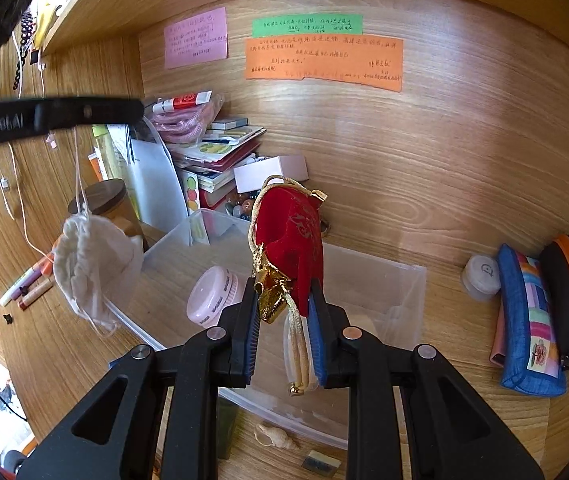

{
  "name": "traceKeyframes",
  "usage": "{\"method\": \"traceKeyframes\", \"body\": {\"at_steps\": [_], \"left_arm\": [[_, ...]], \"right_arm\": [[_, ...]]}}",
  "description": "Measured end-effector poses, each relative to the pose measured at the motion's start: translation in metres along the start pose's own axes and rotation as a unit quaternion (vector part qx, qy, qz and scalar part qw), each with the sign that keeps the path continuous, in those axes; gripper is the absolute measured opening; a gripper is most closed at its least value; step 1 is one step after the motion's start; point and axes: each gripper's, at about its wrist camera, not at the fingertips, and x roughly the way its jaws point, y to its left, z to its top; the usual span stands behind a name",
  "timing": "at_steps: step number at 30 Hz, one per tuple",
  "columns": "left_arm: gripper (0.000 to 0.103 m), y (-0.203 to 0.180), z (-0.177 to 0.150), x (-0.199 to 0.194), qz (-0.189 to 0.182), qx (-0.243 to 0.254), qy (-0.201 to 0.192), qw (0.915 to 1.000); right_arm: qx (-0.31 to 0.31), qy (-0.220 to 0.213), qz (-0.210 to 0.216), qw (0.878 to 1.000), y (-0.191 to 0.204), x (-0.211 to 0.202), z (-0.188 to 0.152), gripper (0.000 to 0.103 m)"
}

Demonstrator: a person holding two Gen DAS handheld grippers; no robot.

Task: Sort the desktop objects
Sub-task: 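Lift the red pouch and white bag and carry them above the clear box, then lower both into the box, opening the left gripper on the bag while the right releases the pouch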

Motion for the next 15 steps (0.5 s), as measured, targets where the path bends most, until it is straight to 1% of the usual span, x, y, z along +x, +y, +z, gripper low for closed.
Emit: {"method": "traceKeyframes", "body": {"at_steps": [7, 10, 15], "left_arm": [[0.015, -0.009, 0.028, -0.008, 0.015, 0.024, -0.018, 0.9994], [0.015, -0.012, 0.037, -0.007, 0.007, 0.027, -0.022, 0.9994], [0.015, -0.019, 0.035, 0.015, 0.0, 0.031, -0.006, 0.9995]], "right_arm": [[0.003, -0.004, 0.005, 1.0, 0.0, 0.002, 0.0, 0.02], [0.006, -0.004, 0.006, 1.0, -0.002, 0.005, 0.001, 0.02], [0.014, -0.003, 0.008, 1.0, -0.007, 0.007, 0.0, 0.02]]}}
